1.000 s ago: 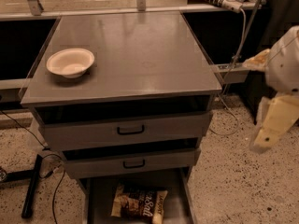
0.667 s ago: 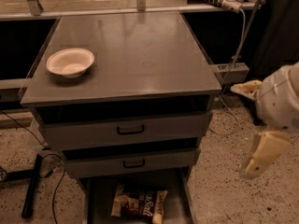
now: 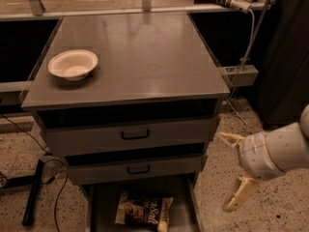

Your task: Pick brown chip bag from bottom drawer and place on counter

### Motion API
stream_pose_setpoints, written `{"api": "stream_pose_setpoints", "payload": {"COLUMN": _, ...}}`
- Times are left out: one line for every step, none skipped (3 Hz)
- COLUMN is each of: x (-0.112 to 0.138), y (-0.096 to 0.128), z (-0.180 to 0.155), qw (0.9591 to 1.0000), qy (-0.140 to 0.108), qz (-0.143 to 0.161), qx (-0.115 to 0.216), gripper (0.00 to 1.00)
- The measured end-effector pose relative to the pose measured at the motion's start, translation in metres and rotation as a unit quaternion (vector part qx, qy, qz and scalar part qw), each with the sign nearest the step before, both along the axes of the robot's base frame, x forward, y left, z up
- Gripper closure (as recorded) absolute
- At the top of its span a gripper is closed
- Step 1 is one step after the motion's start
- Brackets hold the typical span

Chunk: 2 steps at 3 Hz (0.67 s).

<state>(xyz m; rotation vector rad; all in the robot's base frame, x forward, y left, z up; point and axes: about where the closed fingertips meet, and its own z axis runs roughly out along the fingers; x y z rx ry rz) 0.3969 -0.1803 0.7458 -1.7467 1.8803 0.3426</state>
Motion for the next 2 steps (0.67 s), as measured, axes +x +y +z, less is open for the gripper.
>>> {"api": "stream_pose_setpoints", "payload": {"x": 0.0148, "y": -0.0013, "z": -0.0711, "qw": 0.9993, "qy": 0.028, "qz": 0.006, "qx": 0.024, "gripper": 0.00}}
{"api": "stream_pose_setpoints", "payload": {"x": 0.0148, "y": -0.0012, "z": -0.0712, "qw": 0.9993, "qy": 0.028, "qz": 0.006, "qx": 0.023, "gripper": 0.00}}
